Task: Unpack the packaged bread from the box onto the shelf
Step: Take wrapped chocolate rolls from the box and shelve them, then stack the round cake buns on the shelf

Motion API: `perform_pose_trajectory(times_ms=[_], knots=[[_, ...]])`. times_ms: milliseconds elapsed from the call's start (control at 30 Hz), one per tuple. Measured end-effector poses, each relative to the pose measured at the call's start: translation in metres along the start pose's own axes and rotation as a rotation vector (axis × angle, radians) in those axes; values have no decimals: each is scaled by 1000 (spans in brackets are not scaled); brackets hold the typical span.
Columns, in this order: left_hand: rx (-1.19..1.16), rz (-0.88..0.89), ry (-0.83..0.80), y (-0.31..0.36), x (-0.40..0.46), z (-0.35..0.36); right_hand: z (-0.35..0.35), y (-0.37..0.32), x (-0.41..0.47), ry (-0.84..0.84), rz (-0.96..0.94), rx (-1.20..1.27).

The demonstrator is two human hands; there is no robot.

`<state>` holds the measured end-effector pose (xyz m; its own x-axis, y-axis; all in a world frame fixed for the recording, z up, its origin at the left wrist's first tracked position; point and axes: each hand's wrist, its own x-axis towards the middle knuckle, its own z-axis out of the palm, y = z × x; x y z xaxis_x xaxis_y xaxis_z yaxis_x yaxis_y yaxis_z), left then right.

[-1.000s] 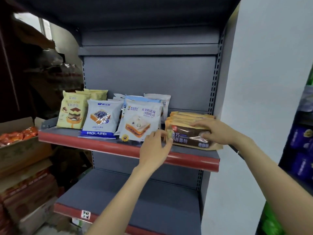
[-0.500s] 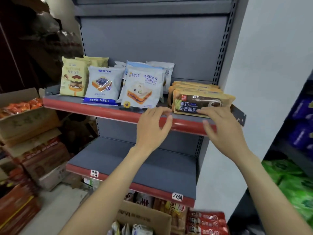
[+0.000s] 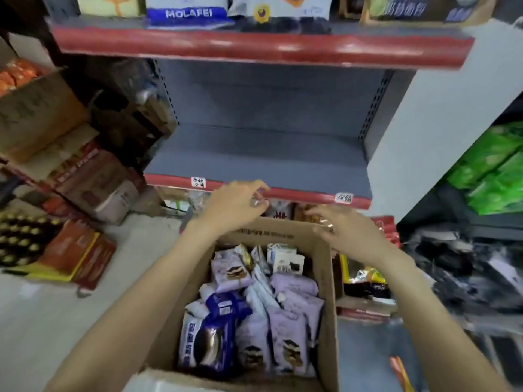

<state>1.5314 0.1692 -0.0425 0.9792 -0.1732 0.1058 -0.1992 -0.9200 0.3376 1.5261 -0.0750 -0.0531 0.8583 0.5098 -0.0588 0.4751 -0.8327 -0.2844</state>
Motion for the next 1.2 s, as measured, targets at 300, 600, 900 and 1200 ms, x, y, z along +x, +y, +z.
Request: perform_pose_trajectory(times_ms=[300,600,900,1200], knots=[[-232,-365,-287,-136,-120,110,181,-67,-23,-515,273,363],[-193,-551,-607,-197,-193,223,308,-83,-14,-422,325,376],[-40,-417,-790,-224,-211,290,387,-81,66,-349,214,329],[195,-250,-817,-233,-213,298,421,-120,127,-618,67,30]])
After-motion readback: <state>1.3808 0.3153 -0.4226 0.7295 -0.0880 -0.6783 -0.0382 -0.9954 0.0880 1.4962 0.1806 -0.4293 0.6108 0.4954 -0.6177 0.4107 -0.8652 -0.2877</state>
